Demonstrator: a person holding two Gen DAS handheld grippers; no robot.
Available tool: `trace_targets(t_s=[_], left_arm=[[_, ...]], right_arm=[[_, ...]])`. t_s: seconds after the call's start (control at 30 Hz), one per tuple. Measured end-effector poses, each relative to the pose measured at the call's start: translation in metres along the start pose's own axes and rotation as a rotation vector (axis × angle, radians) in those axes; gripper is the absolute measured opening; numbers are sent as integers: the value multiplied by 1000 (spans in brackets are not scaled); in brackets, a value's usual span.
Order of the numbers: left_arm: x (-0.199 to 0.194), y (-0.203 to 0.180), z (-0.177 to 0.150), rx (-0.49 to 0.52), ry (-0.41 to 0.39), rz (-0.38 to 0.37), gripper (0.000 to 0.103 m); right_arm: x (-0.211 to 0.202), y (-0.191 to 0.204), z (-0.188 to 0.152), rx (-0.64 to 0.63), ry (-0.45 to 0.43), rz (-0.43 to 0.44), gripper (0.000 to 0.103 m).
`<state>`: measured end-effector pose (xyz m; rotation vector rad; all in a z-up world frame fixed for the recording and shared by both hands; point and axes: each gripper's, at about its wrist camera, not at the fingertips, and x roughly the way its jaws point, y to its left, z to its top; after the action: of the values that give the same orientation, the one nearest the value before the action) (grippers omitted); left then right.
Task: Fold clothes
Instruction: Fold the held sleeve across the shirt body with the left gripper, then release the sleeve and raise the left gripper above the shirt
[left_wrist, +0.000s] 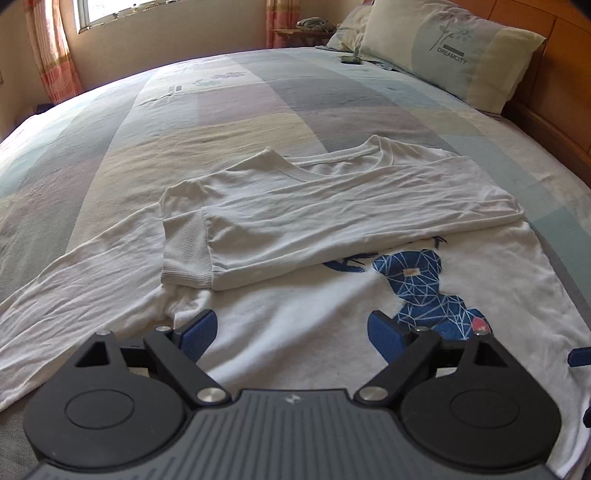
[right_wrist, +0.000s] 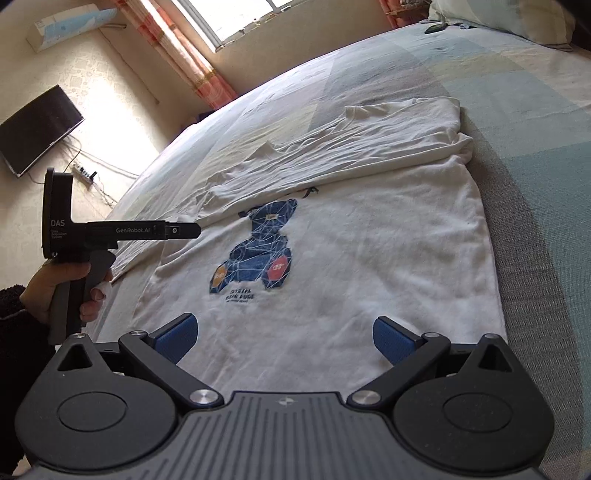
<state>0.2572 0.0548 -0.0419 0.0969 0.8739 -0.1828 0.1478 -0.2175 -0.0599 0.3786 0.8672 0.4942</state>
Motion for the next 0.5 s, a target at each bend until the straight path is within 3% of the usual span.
trace_targets(t_s=[0.2,0.37,0.5], left_arm=[[-26,-15,-18,-1,-6,-13,89],[-44,-37,-36,10,-26,-54,89],[-49,-50,-60,-10,-12,-77,89]], right_arm=[[-27,6,-33,-51,37,-71,103],[-50,19,-46,-138,57,-45,103],[-42,18,-63,-149,91,-128,103]])
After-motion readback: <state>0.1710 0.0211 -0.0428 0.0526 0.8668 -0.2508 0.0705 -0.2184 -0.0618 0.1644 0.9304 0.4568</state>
